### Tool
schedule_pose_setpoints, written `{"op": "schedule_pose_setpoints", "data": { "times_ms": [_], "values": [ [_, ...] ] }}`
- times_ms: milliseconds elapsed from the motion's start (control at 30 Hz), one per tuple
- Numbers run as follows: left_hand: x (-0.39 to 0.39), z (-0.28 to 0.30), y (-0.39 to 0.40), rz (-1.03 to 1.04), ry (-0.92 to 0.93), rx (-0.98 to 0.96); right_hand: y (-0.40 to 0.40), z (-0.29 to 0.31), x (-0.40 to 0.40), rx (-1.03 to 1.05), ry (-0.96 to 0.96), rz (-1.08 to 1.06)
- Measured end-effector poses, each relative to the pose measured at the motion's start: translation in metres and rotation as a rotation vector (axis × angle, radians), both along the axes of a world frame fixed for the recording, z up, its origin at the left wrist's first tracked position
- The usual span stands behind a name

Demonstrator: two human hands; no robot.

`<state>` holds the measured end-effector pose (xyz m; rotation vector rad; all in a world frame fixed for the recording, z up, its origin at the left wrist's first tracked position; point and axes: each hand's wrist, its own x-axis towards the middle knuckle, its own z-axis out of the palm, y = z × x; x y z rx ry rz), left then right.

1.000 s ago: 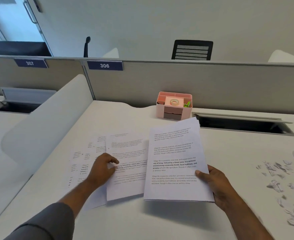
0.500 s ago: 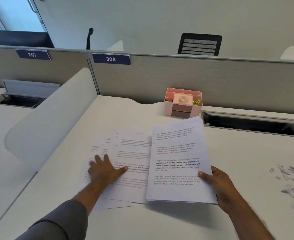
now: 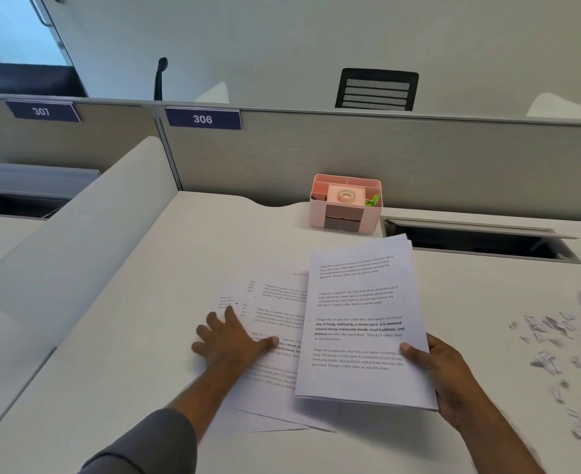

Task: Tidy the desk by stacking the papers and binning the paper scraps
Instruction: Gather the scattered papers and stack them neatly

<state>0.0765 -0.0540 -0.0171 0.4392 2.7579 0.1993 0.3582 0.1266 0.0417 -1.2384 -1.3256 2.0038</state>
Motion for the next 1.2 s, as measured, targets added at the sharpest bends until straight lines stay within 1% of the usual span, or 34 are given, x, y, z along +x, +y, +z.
{"op": "schedule_pose_setpoints", "data": {
  "times_ms": [100,167,233,333,500,633,733,867,933,1067,1133,1200],
  "values": [
    [-0.002,0.001,-0.008,0.145,0.018,0.008,0.000,0.001,0.006,-0.001,-0.006,-0.013],
    [-0.002,0.002,-0.012,0.135,0.019,-0.039,0.000,0.000,0.009,-0.003,-0.014,-0.015],
    [-0.002,0.004,-0.014,0.106,-0.007,-0.018,-0.001,-0.001,0.009,-0.011,-0.022,-0.013],
    [-0.005,0.010,-0.012,0.112,-0.087,0.121,-0.002,-0.002,0.008,-0.018,-0.029,-0.012],
    [-0.013,0.014,-0.018,0.179,-0.079,0.294,0.001,-0.002,0.009,-0.019,-0.025,-0.010],
    [-0.024,0.018,-0.030,0.138,-0.142,0.432,0.008,-0.002,0.014,-0.016,-0.028,-0.012],
    [-0.032,0.026,-0.037,0.135,-0.210,0.582,0.012,-0.001,0.018,-0.013,-0.031,-0.019],
    [-0.042,0.037,-0.046,0.081,-0.217,0.664,0.018,0.000,0.024,-0.007,-0.031,-0.023],
    [-0.046,0.043,-0.049,0.075,-0.228,0.736,0.022,0.000,0.025,-0.008,-0.033,-0.028],
    [-0.054,0.052,-0.056,0.174,-0.424,0.973,0.027,0.000,0.028,-0.018,-0.024,-0.016],
    [-0.053,0.051,-0.056,0.180,-0.489,0.967,0.027,-0.002,0.028,-0.022,-0.030,-0.010],
    [-0.048,0.045,-0.054,0.139,-0.535,0.877,0.026,-0.007,0.027,-0.017,-0.054,-0.010]
  ]
}}
